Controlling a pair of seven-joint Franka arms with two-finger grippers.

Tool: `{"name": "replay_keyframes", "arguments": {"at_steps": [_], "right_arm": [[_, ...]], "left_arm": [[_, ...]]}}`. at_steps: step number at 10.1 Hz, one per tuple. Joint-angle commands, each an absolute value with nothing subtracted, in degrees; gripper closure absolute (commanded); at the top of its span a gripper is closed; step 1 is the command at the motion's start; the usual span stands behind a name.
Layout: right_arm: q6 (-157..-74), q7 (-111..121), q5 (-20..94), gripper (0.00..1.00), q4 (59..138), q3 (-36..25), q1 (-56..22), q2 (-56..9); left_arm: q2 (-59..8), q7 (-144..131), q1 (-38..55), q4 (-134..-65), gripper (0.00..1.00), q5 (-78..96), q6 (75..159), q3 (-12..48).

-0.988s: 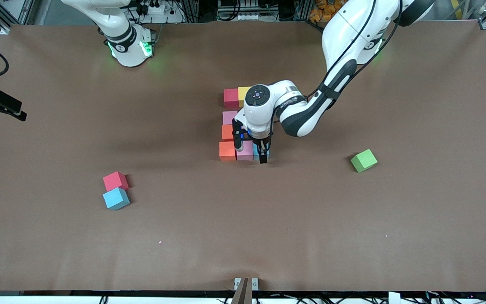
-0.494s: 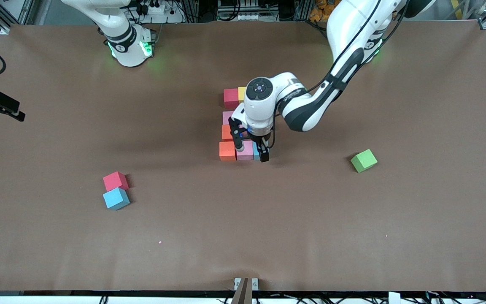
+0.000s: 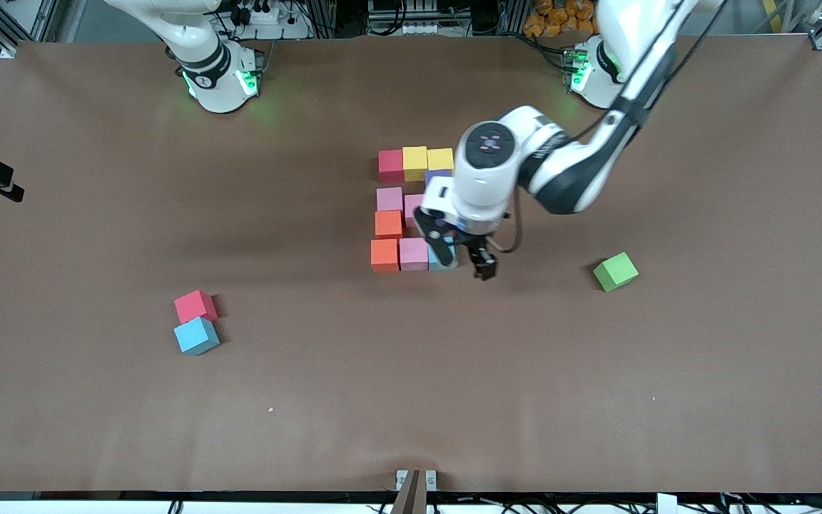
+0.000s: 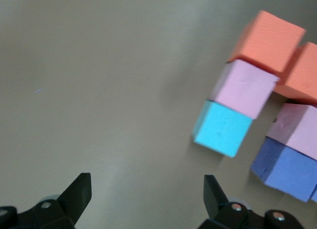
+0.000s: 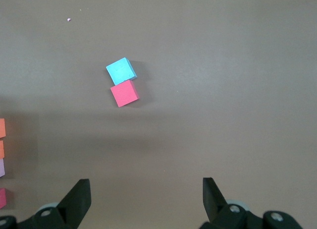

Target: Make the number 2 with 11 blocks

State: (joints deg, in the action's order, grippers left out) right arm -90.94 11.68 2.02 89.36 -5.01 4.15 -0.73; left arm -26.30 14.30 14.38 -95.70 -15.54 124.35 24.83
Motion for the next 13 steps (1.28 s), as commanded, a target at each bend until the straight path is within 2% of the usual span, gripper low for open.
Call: {"name": "replay_keyframes", "arguments": {"at_steps": [1, 4, 9, 13], "right_arm": [[-89.7, 12.7, 3.3, 0.00, 88.0, -4.8, 5.4, -1.3], [-89.4, 12.6, 3.3, 0.00, 87.9, -4.7, 5.5, -1.4], [-89.5, 12.7, 3.3, 0.00, 88.2, -4.7, 5.7, -1.6], [-89.7, 12.7, 3.3, 0.00, 88.2, -4.7, 5.9, -1.7]], "left_arm": [[-22.3, 13.7, 9.3, -95.2, 0.00, -12.0, 120.6, 25.1], [-21.4, 9.7, 4.8, -90.6, 0.00, -12.0, 113.1, 24.9], [-19.0, 9.1, -6.0, -89.4, 0.00, -7.0, 111.9, 25.1], [-19.0, 9.0, -7.7, -84.5, 0.00, -7.6, 106.2, 24.8]]}}
